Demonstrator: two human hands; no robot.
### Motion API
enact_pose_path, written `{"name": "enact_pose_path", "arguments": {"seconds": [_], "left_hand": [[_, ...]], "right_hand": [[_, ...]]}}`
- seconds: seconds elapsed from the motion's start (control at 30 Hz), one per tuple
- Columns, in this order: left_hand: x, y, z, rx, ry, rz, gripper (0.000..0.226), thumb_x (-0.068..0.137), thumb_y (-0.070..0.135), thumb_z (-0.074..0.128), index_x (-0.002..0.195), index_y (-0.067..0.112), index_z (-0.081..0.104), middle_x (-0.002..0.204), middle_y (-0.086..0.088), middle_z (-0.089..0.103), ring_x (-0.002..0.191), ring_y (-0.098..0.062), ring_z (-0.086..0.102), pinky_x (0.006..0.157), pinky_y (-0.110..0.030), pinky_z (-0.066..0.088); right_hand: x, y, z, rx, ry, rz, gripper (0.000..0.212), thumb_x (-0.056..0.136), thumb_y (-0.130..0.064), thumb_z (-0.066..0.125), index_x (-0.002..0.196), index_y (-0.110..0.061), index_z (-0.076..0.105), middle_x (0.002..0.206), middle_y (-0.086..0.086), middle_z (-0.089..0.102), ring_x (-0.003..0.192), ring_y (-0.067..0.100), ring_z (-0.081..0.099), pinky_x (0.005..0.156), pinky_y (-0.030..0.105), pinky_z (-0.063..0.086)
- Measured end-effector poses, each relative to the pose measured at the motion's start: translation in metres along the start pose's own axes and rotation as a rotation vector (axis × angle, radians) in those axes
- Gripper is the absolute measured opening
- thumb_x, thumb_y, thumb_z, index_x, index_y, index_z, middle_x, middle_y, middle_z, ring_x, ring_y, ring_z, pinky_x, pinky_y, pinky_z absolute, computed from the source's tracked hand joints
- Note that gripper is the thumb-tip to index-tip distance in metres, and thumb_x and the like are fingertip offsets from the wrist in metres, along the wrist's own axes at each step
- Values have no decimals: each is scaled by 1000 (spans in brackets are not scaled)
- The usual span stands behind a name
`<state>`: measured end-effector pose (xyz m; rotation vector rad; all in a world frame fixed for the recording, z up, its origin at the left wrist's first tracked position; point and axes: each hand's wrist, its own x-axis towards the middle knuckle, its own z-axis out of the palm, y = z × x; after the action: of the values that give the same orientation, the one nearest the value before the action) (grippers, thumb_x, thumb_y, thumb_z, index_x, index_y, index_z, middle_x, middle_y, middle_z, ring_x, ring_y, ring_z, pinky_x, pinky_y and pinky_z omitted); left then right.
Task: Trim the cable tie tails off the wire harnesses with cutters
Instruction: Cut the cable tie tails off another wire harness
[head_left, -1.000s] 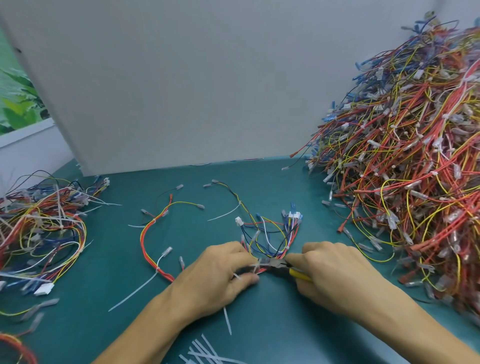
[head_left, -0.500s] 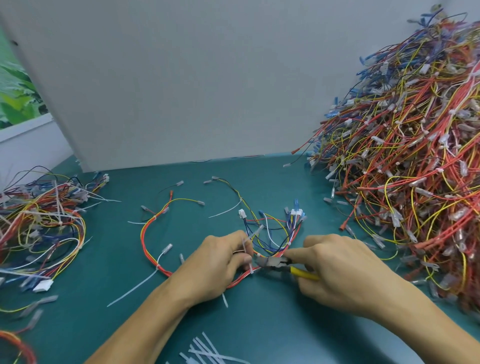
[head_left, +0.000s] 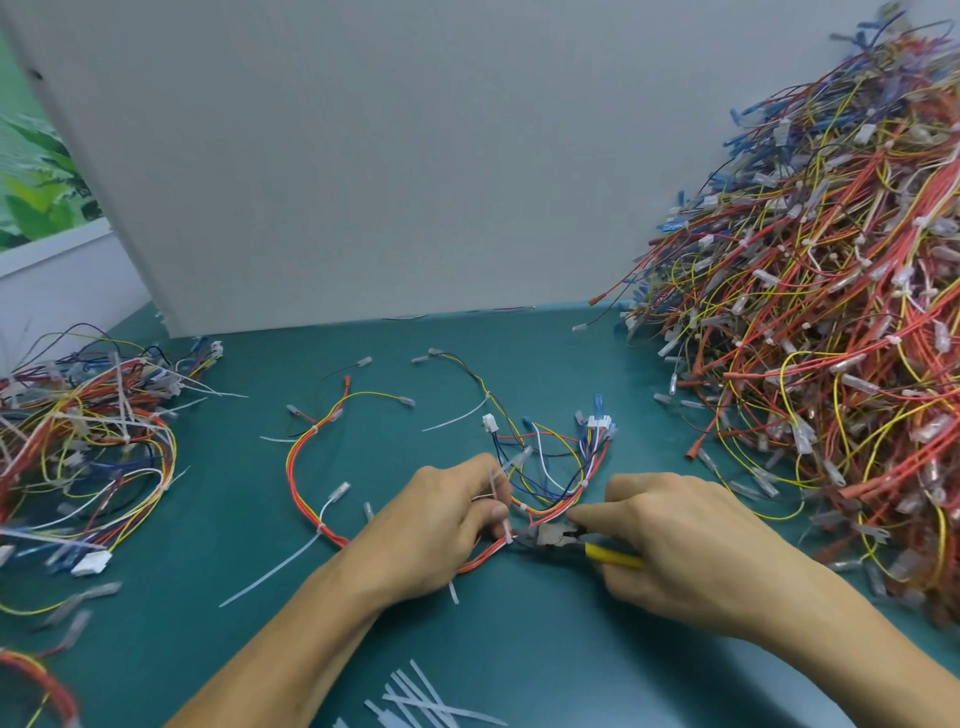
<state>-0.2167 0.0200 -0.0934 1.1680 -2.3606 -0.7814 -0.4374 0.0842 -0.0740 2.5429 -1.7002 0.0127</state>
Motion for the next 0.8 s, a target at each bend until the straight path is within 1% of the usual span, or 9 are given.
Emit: {"name": "enact_pose_path", "arguments": {"seconds": [0.13,0.2,0.27,0.4,0.53,0.7,0.8], "left_hand": [[0,1,0,2,-4,0,22,95,13,50,81,30,48,75,19,69,63,-12,56,60,-23,44],[0,1,0,6,-9,-6,22,95,13,49,81,30,48,75,18,69,65,-14,57,63,-28,46],[0,1,-1,3,-11,-9,22,95,13,49,81,30,47,76,18,69,67,-15,58,65,-30,47],[-1,1,-1,-9,-11,-4,21,95,13,49,82,29,48,76,19,69,64,-13,57,62,-25,45],[0,1,-1,-14,-14,1,22,95,12,49,81,29,48,75,18,69,65,-13,57,64,-27,46],[-1,0,0,-22,-16,4,22,95,13,49,81,29,48,75,18,69,63,-11,56,62,-24,45],[-1,0,0,-36,-17,5,22,95,12,49,81,29,49,76,16,70,64,-14,57,61,-26,45]], "right_hand": [[0,1,0,5,0,-1,34,88,-46,40,118,-31,46,85,-7,36,92,19,52,62,29,33],[0,1,-1,15,-5,0,33,88,-45,41,117,-32,47,85,-7,37,91,19,52,62,29,34],[-1,1,-3,25,-9,-2,31,87,-45,42,116,-32,47,84,-7,36,90,19,51,62,30,35],[0,0,-3,40,-11,-12,36,87,-46,42,121,-36,46,86,-8,38,91,19,52,65,30,38],[1,-2,-1,37,5,-27,38,89,-46,40,125,-36,47,90,-7,42,94,20,52,68,32,41],[2,-1,-1,38,2,-34,41,87,-45,40,127,-39,45,86,-8,34,93,19,50,68,32,41],[1,-1,-2,53,0,-35,40,87,-44,41,127,-40,47,87,-9,36,94,18,51,70,33,44]]}}
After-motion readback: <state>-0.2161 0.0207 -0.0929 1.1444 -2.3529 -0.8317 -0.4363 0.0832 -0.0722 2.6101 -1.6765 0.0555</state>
